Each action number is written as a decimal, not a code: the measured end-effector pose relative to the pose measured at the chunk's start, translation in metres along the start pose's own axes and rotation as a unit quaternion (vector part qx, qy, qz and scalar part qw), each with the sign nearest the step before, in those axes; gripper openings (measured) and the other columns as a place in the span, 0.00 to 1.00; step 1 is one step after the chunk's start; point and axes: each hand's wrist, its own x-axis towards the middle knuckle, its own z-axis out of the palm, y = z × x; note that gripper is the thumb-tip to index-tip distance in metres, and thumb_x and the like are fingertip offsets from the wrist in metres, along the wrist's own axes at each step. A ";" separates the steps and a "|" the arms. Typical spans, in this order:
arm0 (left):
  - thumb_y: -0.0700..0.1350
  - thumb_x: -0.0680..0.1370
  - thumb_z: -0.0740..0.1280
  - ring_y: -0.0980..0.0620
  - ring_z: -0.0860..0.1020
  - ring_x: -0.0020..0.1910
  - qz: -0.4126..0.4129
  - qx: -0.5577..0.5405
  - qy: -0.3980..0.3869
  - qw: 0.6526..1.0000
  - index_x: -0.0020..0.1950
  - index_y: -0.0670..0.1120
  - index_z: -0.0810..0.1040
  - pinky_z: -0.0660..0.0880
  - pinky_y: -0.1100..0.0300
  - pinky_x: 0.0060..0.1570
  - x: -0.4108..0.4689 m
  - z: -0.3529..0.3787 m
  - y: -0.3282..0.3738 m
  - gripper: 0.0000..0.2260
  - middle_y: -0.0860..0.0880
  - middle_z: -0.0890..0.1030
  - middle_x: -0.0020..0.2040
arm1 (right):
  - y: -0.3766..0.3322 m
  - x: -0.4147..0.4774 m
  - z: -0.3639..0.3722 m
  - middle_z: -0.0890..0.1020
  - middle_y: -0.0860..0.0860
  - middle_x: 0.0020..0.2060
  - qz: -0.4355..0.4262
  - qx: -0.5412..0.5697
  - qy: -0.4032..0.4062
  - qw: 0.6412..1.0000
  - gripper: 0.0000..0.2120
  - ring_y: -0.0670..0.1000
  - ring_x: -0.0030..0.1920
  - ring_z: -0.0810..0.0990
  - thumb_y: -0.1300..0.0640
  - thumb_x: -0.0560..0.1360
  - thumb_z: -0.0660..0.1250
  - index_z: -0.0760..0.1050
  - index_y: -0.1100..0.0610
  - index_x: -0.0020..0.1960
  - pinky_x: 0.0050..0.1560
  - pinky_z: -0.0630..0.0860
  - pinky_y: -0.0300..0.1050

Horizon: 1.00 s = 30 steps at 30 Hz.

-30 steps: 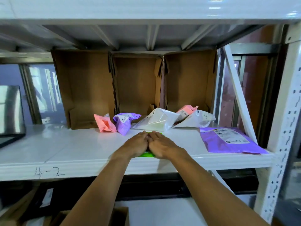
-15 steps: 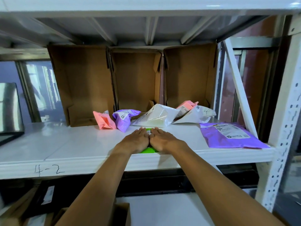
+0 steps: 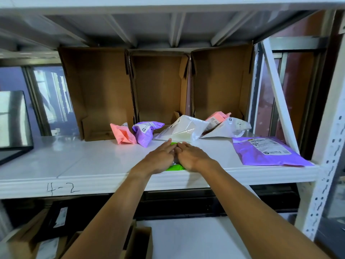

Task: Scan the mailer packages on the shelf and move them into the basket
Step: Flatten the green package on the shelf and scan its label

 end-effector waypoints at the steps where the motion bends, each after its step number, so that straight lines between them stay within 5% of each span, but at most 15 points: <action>1: 0.48 0.85 0.53 0.48 0.55 0.80 0.000 -0.010 0.011 1.000 0.80 0.44 0.60 0.52 0.52 0.78 -0.001 0.000 0.000 0.23 0.47 0.56 0.81 | -0.001 -0.002 -0.001 0.62 0.55 0.76 0.002 0.019 0.018 1.000 0.24 0.56 0.77 0.58 0.51 0.84 0.52 0.60 0.58 0.77 0.73 0.62 0.54; 4: 0.56 0.77 0.49 0.47 0.69 0.72 -0.010 -0.015 0.024 1.000 0.75 0.52 0.67 0.65 0.47 0.72 0.005 0.002 -0.002 0.27 0.49 0.69 0.75 | -0.001 -0.010 -0.005 0.60 0.54 0.79 -0.003 0.107 0.091 0.990 0.23 0.56 0.76 0.61 0.51 0.85 0.48 0.61 0.56 0.78 0.72 0.60 0.50; 7: 0.52 0.79 0.53 0.46 0.73 0.65 -0.028 -0.008 0.020 0.999 0.70 0.49 0.70 0.72 0.46 0.64 0.001 0.001 0.009 0.21 0.47 0.75 0.69 | -0.002 -0.010 -0.003 0.62 0.49 0.78 -0.003 0.188 0.128 0.974 0.23 0.53 0.76 0.62 0.48 0.84 0.49 0.60 0.49 0.79 0.73 0.59 0.48; 14: 0.50 0.82 0.55 0.45 0.64 0.75 -0.005 0.013 0.029 0.999 0.80 0.50 0.60 0.66 0.46 0.71 -0.008 0.005 0.015 0.25 0.47 0.64 0.77 | -0.004 -0.006 0.000 0.67 0.48 0.76 0.029 0.187 0.059 0.980 0.25 0.54 0.73 0.67 0.38 0.82 0.45 0.65 0.44 0.75 0.69 0.62 0.50; 21: 0.54 0.82 0.51 0.51 0.52 0.80 -0.005 -0.009 0.026 1.000 0.81 0.56 0.55 0.56 0.47 0.77 -0.004 0.006 0.008 0.26 0.49 0.55 0.82 | 0.002 0.012 0.006 0.70 0.41 0.73 0.028 0.221 0.041 0.974 0.40 0.51 0.71 0.70 0.19 0.66 0.41 0.66 0.34 0.71 0.71 0.62 0.59; 25: 0.45 0.83 0.54 0.49 0.60 0.78 -0.024 -0.077 0.080 0.994 0.79 0.47 0.62 0.58 0.53 0.76 -0.005 0.005 0.011 0.23 0.46 0.63 0.79 | -0.005 0.003 0.001 0.69 0.44 0.74 0.044 0.212 0.046 0.975 0.38 0.52 0.72 0.68 0.24 0.72 0.40 0.66 0.38 0.74 0.72 0.62 0.58; 30: 0.44 0.85 0.54 0.47 0.62 0.77 -0.042 -0.144 0.117 0.982 0.79 0.47 0.63 0.57 0.57 0.75 -0.005 0.005 0.005 0.21 0.47 0.63 0.79 | -0.009 -0.007 -0.004 0.67 0.52 0.75 0.023 0.148 0.042 0.988 0.24 0.54 0.74 0.65 0.45 0.85 0.44 0.64 0.49 0.76 0.69 0.63 0.53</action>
